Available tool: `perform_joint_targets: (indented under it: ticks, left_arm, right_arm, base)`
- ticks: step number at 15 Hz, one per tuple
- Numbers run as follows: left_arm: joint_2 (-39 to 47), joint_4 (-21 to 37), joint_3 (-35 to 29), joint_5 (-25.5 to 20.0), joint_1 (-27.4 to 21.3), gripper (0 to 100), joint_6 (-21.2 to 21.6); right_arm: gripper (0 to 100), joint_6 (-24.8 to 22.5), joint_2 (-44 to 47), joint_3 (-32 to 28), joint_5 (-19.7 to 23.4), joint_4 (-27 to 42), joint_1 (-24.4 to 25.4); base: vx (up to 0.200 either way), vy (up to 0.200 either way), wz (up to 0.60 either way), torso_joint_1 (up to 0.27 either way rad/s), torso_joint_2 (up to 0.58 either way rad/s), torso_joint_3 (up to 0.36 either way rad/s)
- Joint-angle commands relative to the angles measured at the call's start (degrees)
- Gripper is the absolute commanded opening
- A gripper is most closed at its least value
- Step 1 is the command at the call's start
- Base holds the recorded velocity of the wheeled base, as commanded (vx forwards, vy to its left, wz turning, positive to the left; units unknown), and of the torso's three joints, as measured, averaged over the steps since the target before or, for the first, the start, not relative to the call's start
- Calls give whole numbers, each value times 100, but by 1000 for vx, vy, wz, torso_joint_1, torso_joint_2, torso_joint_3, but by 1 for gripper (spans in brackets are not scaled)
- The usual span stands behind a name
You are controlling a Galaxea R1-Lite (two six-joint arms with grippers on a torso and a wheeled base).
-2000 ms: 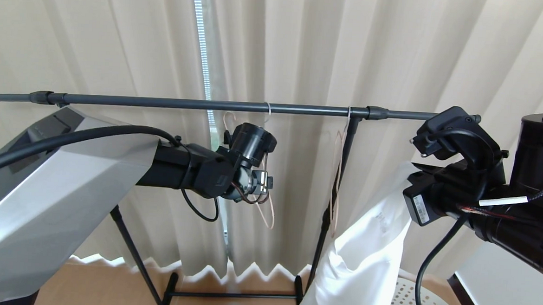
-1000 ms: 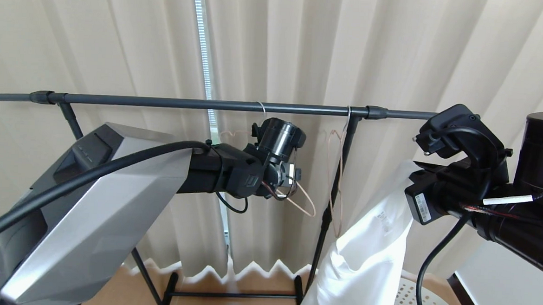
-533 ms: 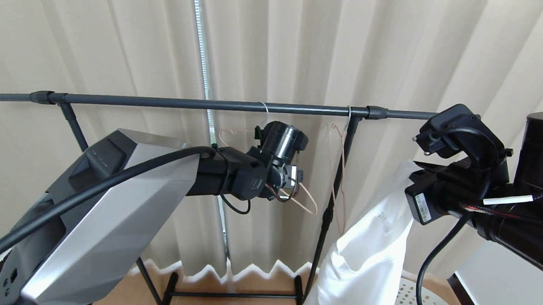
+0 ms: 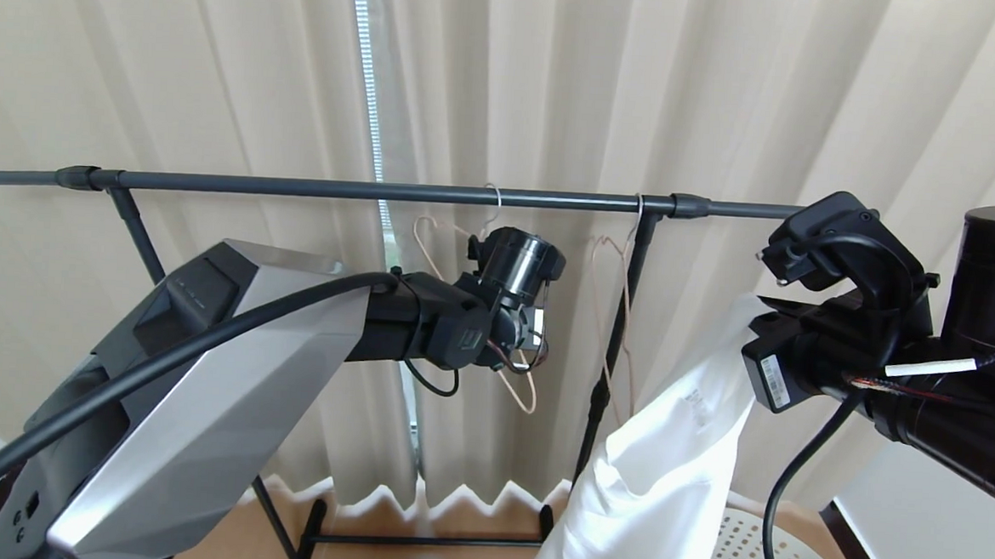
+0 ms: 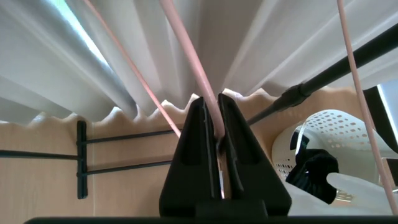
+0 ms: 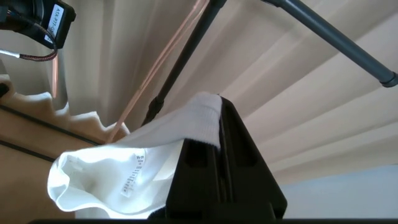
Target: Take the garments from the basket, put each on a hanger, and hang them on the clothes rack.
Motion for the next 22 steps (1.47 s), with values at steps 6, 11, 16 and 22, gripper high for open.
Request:
perform_joint_targets:
  ticks: [6,11,16,22]
  left_arm:
    - [-501,-38,535,-21,0,0,10]
    - [-967,-469,1045,-73,0,0,54]
    - [-1353,-768,1607,-82,-132,0,54]
    - [-1845,-1330,2398,-152,-140,0,80]
  right_arm:
    - [0,-3,8,0,-1,7,3]
    - [0,-3,8,8,-1,-2,3]
    - [0,-3,8,8,-1,-2,3]
    - [0,-3,8,0,-1,-2,3]
  base:
    - [0,0,0,0,0,0]
    - [0,0,0,0,0,0]
    - [0,0,0,0,0,0]
    - [0,0,0,0,0,0]
